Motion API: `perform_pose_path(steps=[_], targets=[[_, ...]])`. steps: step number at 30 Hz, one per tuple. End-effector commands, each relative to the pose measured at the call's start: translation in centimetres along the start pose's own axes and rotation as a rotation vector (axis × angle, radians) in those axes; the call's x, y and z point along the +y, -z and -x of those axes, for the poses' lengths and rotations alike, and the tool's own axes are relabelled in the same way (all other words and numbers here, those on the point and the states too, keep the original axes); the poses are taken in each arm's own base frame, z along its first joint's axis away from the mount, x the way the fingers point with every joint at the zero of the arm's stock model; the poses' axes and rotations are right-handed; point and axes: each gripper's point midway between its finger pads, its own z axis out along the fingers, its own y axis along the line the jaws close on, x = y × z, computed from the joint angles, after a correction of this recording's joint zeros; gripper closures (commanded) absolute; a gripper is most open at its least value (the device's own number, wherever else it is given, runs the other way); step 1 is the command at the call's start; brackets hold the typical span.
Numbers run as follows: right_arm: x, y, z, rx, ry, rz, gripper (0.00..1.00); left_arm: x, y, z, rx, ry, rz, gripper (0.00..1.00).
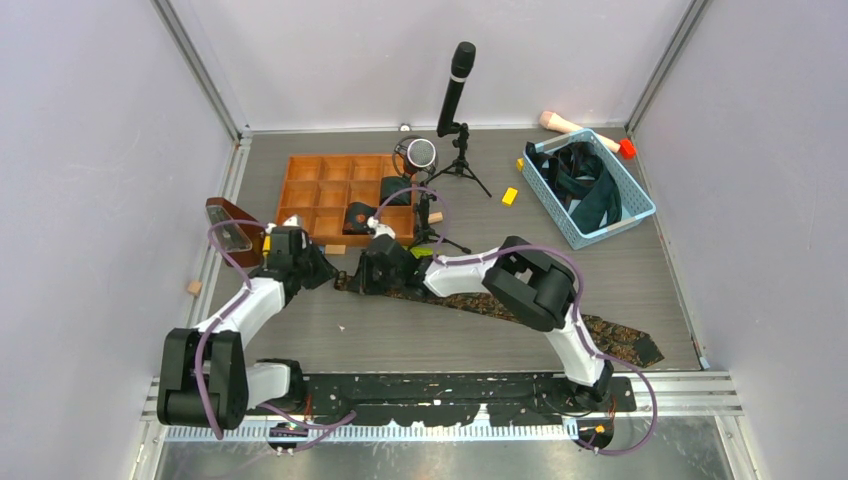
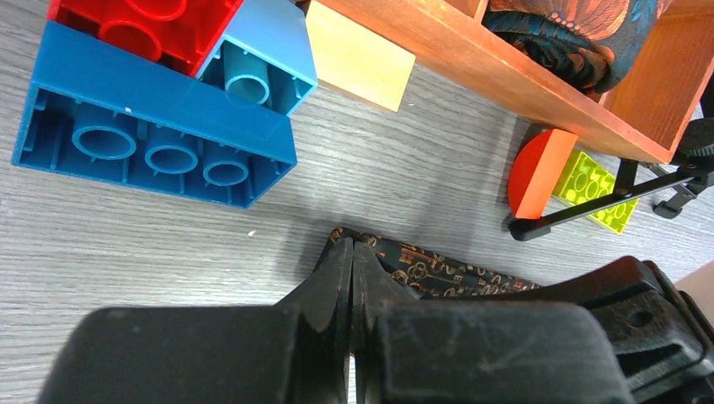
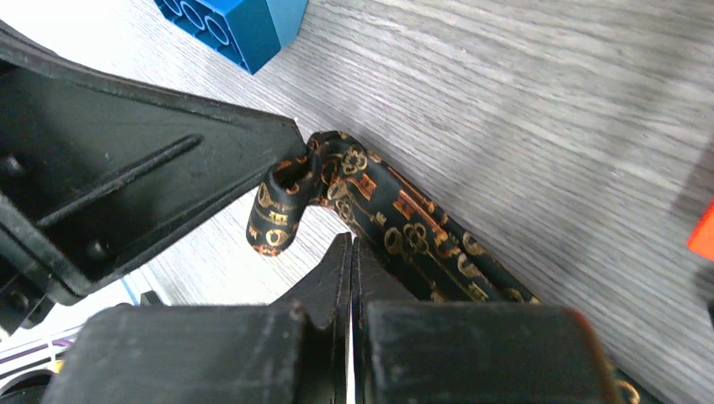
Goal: Roll the ties
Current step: Roll the tie at the center of the board.
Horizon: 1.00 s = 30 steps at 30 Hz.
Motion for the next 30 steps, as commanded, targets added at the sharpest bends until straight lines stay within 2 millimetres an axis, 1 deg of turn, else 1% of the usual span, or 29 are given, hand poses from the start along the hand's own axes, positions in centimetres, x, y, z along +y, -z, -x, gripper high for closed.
perform_pose_path(steps=[1, 5, 9, 17, 20, 22, 23, 24, 25, 30], targets=[[2.3, 2.3, 2.5, -0.077, 0.023, 0.042, 1.0, -0.8, -0.2, 1.2, -0.041, -0.016, -0.025, 1.0], [2.5, 3.0, 2.6, -0.084, 0.019, 0.051, 1.0, -1.1, -0.4, 1.3, -0.038, -0.017, -0.039, 1.0], [3.1, 3.6, 3.0, -0.098, 0.021, 0.073, 1.0, -1.2, -0.5, 1.1, -0.034, -0.016, -0.045, 1.0], [6.1, 4.8, 4.1, -0.118, 0.016, 0.186, 1.0, -1.3, -0.9, 0.8, -0.026, -0.021, -0.045, 1.0], [6.9, 5.0, 4.5, -0.126, 0.019, 0.209, 1.0, -1.3, -1.0, 0.7, -0.025, -0.02, -0.045, 1.0], [7.0, 4.8, 4.8, -0.13, 0.024, 0.206, 1.0, -1.1, -1.0, 0.6, -0.024, -0.021, -0.043, 1.0], [6.7, 4.5, 4.6, -0.121, 0.025, 0.193, 1.0, -1.1, -1.0, 0.6, -0.025, -0.022, -0.044, 1.0], [7.0, 4.4, 5.0, -0.126, 0.026, 0.196, 1.0, -1.1, -1.0, 0.5, -0.023, -0.021, -0.043, 1.0], [6.9, 4.0, 5.0, -0.123, 0.024, 0.19, 1.0, -1.1, -1.0, 0.5, -0.024, -0.02, -0.043, 1.0], [5.6, 2.7, 5.2, -0.14, -0.005, 0.149, 1.0, -1.1, -1.0, 0.4, -0.022, -0.023, -0.046, 1.0]])
